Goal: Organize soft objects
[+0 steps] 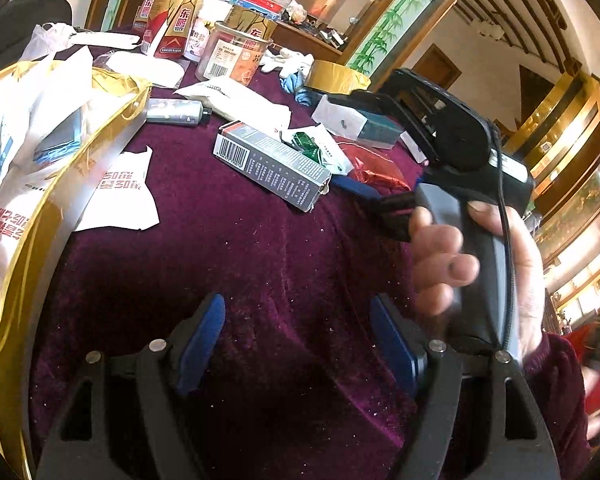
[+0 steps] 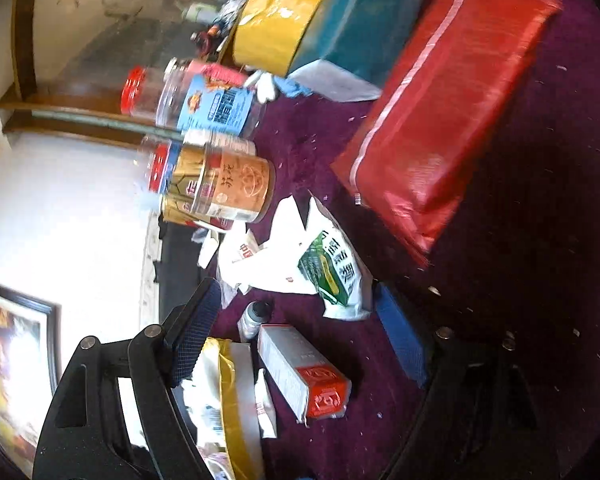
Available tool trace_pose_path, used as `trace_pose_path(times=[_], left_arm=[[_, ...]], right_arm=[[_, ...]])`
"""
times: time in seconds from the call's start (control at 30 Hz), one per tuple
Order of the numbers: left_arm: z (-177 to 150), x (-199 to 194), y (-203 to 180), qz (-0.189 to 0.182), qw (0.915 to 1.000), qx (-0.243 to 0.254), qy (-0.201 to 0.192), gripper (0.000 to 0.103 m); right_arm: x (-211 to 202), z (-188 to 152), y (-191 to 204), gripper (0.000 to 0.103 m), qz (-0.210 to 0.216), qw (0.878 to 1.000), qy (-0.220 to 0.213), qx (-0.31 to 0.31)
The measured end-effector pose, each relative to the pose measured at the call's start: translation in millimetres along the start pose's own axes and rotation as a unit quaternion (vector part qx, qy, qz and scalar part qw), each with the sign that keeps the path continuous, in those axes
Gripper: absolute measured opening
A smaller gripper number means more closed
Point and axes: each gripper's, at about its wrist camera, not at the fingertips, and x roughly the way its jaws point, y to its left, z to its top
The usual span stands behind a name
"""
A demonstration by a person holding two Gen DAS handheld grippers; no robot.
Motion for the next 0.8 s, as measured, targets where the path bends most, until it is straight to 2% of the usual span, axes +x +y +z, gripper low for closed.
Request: trace_pose_path(times=[0.13, 0.17, 0.2, 0.23, 0.3, 0.37, 0.47, 0.6, 0.67, 0.73, 0.8], left_arm=[[-0.4, -0.4, 0.0, -0.001, 1.0000, 0.001, 0.001, 0.075], [-0.5, -1.0, 0.2, -0.002, 1.0000, -0.001, -0.001, 0.076], [0.1, -0.6, 1.1, -0.003, 1.0000, -0.002, -0.001, 0.076], [0.2, -0.7, 1.4, -0.004, 1.0000, -0.003, -0.001, 0.076], [-0.1, -0.5, 1.1, -0.003, 1.0000, -0.003, -0.001, 0.076], [-0.2, -0.5, 1.2, -0.003, 1.0000, -0.003, -0.001, 0.076], [-0.8, 0.3, 0.7, 0.000, 1.0000, -0.001, -0.001, 0.076], [-0.4, 1.5, 0.0, 0.005, 1.0000, 0.000, -0.001, 0.076], [0.6, 2.0, -0.9, 0.010, 0.9999, 0.000, 0.002, 0.076], [5.0, 2.7, 1.3, 0.013, 0.9996, -0.021, 0.010, 0.076], [15.4, 4.3, 3.3, 0.034, 0.9977, -0.051, 0.029, 0.076]], right_arm=[[5.7, -5.6, 9.7, 0.078, -0.028, 0.998, -0.002, -0.051], [5.6, -6.7, 8.5, 0.067, -0.037, 0.998, -0.007, -0.056], [3.9, -6.5, 3.1, 0.048, -0.039, 0.998, -0.015, -0.049], [0.7, -4.4, -9.1, 0.033, -0.042, 0.998, -0.023, -0.029], [-1.6, 1.5, -29.0, 0.002, -0.014, 1.000, -0.015, 0.000], [-1.8, 5.2, -40.0, 0.002, 0.015, 1.000, 0.001, 0.014], [0.3, 4.6, -38.3, 0.003, 0.016, 1.000, 0.005, 0.002], [-0.1, 9.4, -53.2, 0.004, 0.069, 0.997, 0.015, 0.043], [-0.4, 11.0, -57.8, 0.004, 0.082, 0.995, 0.018, 0.054], [1.2, 11.8, -58.5, 0.004, 0.086, 0.994, 0.024, 0.057], [1.9, 12.9, -60.6, 0.004, 0.093, 0.993, 0.027, 0.064]])
